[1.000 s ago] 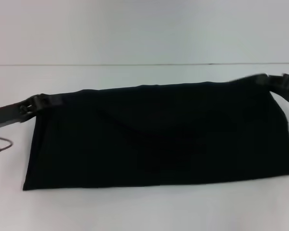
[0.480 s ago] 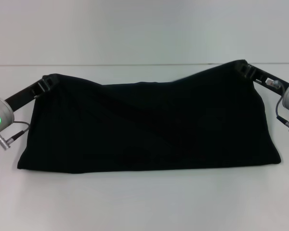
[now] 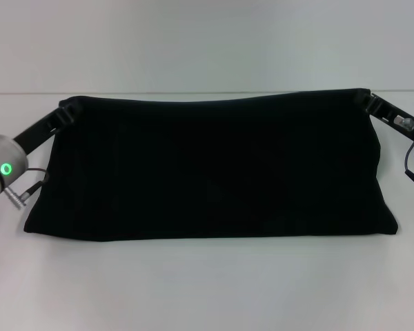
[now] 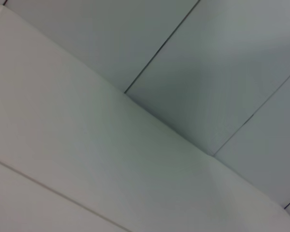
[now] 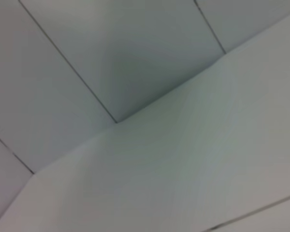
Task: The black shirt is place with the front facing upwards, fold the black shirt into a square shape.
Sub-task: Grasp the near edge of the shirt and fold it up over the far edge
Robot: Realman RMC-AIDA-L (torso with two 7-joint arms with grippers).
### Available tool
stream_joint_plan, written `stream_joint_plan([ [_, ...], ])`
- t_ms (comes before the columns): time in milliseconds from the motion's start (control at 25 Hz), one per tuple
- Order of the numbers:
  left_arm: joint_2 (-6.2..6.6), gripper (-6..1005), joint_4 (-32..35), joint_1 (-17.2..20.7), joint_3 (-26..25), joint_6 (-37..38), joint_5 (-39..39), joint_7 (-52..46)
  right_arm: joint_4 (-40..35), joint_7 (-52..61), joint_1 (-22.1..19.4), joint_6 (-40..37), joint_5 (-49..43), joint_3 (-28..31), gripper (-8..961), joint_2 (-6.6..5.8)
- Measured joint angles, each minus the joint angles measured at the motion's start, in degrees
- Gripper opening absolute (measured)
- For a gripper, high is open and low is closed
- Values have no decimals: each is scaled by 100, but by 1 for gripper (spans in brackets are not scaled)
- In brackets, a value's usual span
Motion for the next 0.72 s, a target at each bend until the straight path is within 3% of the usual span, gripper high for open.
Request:
stream_joint_plan([
  [720, -226, 195, -312, -389, 4, -875, -861, 1227, 253, -1345, 239, 691, 601, -9, 148, 32],
])
